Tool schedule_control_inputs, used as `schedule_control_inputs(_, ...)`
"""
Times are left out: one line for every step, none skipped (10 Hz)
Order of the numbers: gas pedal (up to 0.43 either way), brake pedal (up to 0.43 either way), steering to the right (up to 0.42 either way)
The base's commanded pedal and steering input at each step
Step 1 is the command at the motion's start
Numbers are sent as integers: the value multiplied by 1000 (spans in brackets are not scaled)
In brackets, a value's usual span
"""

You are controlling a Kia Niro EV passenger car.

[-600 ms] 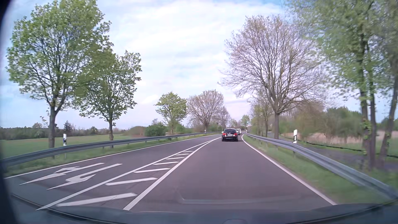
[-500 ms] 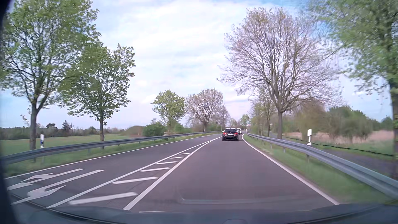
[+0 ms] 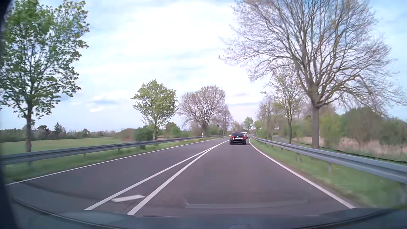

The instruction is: Follow the waypoints while adhering to traffic rules and regulations

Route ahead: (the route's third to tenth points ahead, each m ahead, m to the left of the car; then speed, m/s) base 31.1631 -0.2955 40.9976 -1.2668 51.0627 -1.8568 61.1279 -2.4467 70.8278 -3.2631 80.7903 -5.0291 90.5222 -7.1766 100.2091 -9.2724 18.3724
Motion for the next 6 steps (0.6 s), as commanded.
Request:
schedule_control_inputs(228, 0, 14)
schedule_control_inputs(228, 0, 16)
schedule_control_inputs(228, 0, 18)
schedule_control_inputs(228, 0, 18)
schedule_control_inputs(228, 0, 18)
schedule_control_inputs(228, 0, 18)
